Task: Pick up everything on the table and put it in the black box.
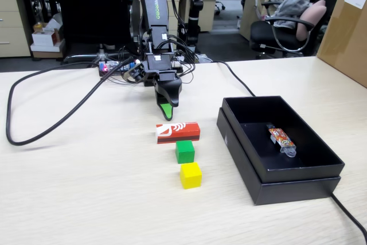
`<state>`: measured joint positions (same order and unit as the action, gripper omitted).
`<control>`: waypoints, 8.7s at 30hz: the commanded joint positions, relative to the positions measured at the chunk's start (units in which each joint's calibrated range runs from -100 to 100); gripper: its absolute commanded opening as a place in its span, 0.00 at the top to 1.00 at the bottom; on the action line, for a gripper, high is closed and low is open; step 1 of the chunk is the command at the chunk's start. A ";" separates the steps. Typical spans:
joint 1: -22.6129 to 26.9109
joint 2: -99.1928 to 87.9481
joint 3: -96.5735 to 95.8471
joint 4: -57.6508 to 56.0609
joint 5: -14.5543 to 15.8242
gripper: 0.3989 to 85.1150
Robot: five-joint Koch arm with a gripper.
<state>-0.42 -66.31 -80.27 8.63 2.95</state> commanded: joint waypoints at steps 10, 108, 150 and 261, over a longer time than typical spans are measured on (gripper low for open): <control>0.00 0.16 -0.42 -0.64 0.20 0.43; 2.30 22.19 64.59 -82.80 4.74 0.44; 1.12 64.07 85.35 -81.94 4.64 0.67; 1.86 45.71 81.00 -64.57 6.15 0.52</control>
<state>1.68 -20.20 -0.91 -58.80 9.35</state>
